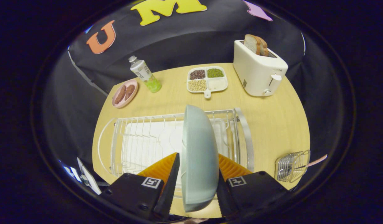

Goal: Take the plate from the dish rack, then take the spoon from the basket and place it into the plate.

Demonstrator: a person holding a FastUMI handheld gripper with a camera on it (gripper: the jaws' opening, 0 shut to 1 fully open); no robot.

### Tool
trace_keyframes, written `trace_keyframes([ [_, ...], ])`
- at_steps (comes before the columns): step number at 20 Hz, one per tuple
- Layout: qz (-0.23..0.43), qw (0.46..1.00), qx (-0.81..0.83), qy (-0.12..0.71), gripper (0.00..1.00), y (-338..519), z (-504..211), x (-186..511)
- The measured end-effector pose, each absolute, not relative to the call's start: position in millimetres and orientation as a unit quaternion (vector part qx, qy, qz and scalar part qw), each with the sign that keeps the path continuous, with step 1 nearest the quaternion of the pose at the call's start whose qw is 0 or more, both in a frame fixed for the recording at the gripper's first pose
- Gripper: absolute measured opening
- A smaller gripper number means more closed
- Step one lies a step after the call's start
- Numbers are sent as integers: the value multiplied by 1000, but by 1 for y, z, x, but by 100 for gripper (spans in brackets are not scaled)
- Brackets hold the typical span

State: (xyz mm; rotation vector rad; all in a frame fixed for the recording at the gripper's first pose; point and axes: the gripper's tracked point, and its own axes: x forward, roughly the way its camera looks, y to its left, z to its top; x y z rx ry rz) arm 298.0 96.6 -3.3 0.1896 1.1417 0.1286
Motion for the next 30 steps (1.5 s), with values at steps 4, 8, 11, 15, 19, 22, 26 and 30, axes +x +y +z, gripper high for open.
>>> trace_keyframes([
  [4,31,829,84,552,51,104,-2,293],
  [8,-14,830,53,555,46,102,2,290],
  [11,-31,837,39,545,43,102,10,289],
  [15,-65,847,14,528,41,89,26,289],
  [19,-60,859,27,507,39,87,41,283],
  [22,-45,861,40,505,35,88,50,264],
  [26,-14,872,62,485,35,88,61,229],
  [30,27,870,89,485,35,85,48,175],
])
